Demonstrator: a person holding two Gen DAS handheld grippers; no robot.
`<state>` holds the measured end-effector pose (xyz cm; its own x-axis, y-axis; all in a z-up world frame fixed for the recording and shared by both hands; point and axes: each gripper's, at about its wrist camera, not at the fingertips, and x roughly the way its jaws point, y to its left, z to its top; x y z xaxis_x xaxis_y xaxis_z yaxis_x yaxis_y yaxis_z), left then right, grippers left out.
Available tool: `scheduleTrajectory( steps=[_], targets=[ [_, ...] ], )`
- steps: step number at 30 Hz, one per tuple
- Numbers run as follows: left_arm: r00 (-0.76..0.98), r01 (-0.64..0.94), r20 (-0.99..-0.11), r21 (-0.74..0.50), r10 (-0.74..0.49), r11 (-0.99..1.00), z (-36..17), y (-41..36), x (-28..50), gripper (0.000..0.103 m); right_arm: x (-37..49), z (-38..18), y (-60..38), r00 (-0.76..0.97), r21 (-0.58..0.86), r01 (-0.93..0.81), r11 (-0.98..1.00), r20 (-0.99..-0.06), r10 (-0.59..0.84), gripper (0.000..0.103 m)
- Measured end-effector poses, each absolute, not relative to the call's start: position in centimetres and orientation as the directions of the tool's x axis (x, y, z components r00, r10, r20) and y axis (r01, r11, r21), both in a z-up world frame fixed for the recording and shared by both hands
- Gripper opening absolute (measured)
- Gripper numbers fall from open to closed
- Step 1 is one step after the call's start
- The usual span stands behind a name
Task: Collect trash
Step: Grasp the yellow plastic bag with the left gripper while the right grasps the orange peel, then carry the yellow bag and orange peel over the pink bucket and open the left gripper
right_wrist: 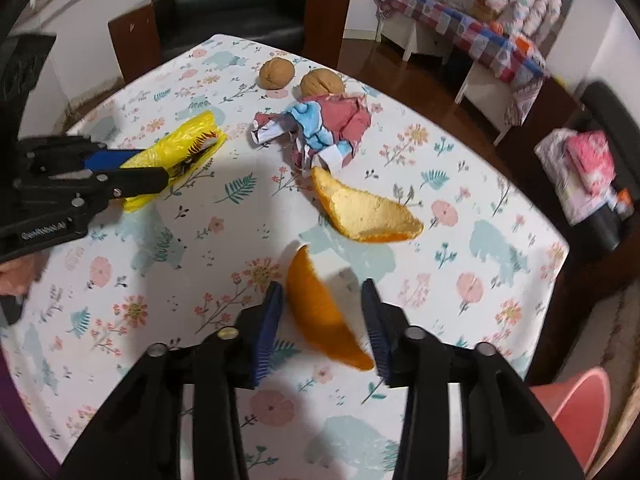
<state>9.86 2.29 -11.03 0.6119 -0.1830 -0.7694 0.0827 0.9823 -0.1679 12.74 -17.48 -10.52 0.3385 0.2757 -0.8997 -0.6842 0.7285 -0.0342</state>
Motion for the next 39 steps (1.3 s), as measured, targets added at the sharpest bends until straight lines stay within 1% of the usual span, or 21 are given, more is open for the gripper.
scheduleTrajectory(
  steps=[1, 2, 3, 4, 8, 11, 19, 24, 39],
  targets=[
    [0.612, 0.084, -0.769, -0.167, -0.183, 0.982, -11.0, 2.3, 9.8, 0.026, 12.6, -10.5, -17.7, 0.335, -0.022, -0.677, 0.735, -0.899, 0.283, 0.031],
    [0.612, 0.084, -0.77, -0.167, -0.183, 0.982, -11.0, 2.3, 9.8, 0.026, 12.4, -10.6, -17.8, 0.334, -0.014, -0.673, 0.739, -0.898, 0.287, 0.027],
    [0.611, 0.083, -0.771, -0.164, -0.18, 0.983, -11.0, 2.3, 9.9, 0.026, 12.2, -10.6, -18.0, 0.33, 0.002, -0.666, 0.746, -0.896, 0.297, 0.018],
    [0.61, 0.082, -0.772, -0.163, -0.179, 0.983, -11.1, 2.2, 9.9, 0.026, 12.0, -10.6, -18.2, 0.323, 0.023, -0.657, 0.754, -0.895, 0.309, 0.014],
    [0.605, 0.087, -0.774, -0.167, -0.185, 0.982, -10.8, 1.9, 9.8, 0.025, 11.4, -10.6, -19.2, 0.333, 0.07, -0.601, 0.796, -0.884, 0.329, 0.014],
    [0.614, 0.104, -0.766, -0.163, -0.192, 0.981, -10.2, 1.4, 9.4, 0.023, 10.6, -10.5, -20.3, 0.33, 0.152, -0.543, 0.826, -0.866, 0.376, 0.014],
    [0.639, 0.157, -0.735, -0.167, -0.229, 0.973, -8.4, -0.9, 8.1, 0.023, 7.8, -9.7, -22.7, 0.402, 0.279, -0.392, 0.876, -0.805, 0.436, 0.014],
    [0.653, 0.203, -0.712, -0.163, -0.257, 0.966, -7.1, -2.7, 7.3, 0.023, 6.2, -8.5, -24.5, 0.47, 0.312, -0.324, 0.893, -0.767, 0.438, 0.014],
    [0.659, 0.344, -0.671, -0.136, -0.342, 0.929, -3.9, -9.3, 5.9, 0.023, 4.1, -5.9, -30.8, 0.63, 0.35, -0.144, 0.926, -0.689, 0.358, 0.014]
  ],
)
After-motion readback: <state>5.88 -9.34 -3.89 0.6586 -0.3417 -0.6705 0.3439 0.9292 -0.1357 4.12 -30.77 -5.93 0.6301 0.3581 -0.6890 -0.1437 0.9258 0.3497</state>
